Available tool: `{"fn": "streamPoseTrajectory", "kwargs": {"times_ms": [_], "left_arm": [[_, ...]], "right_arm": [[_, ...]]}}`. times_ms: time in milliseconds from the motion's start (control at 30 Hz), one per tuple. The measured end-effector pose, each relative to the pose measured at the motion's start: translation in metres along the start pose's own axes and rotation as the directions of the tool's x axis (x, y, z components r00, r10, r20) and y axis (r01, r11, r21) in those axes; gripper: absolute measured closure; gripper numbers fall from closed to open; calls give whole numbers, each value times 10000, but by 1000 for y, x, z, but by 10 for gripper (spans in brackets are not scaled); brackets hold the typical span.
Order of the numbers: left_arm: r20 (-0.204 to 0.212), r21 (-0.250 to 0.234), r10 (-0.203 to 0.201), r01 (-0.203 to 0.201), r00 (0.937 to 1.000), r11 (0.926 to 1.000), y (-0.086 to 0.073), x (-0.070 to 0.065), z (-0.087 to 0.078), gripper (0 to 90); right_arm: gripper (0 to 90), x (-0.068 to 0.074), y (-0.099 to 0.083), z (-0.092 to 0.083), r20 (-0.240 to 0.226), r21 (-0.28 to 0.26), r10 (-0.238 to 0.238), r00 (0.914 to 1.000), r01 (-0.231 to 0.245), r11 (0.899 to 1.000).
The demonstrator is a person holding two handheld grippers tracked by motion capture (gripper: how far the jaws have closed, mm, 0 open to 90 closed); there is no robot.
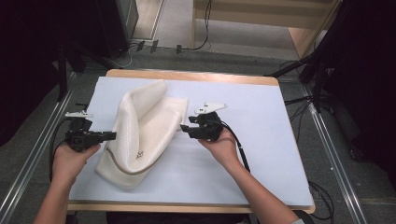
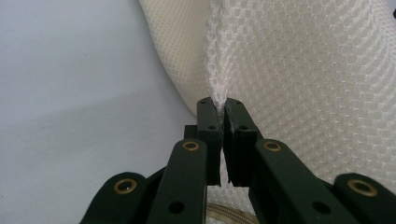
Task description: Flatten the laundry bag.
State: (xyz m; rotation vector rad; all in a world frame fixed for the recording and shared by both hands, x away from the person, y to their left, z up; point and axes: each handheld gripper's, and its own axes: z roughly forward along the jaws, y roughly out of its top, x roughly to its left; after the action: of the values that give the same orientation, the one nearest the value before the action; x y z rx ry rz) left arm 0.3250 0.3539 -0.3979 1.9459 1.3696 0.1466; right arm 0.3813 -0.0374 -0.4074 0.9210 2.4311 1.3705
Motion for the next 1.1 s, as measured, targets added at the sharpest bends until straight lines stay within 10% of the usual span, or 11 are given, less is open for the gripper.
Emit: {"fn": "streamPoseTrajectory", "kwargs": {"times_ms": [467, 733, 1100], "left_arm": [[31, 72, 133, -133, 9999, 9999, 1, -1, 3, 869], [-4, 115, 102, -102, 9999, 9999, 1, 0, 4, 870], [-153, -41, -11, 11, 9999, 10000, 1, -1, 4, 871]], "right_arm": [[339, -4, 31, 44, -388, 412, 497, 9980, -481, 9980], [795, -2, 20, 57, -997, 1779, 519, 9937, -335, 9835], [825, -14, 19, 16, -381, 1304, 105, 9992, -54, 9915]]}}
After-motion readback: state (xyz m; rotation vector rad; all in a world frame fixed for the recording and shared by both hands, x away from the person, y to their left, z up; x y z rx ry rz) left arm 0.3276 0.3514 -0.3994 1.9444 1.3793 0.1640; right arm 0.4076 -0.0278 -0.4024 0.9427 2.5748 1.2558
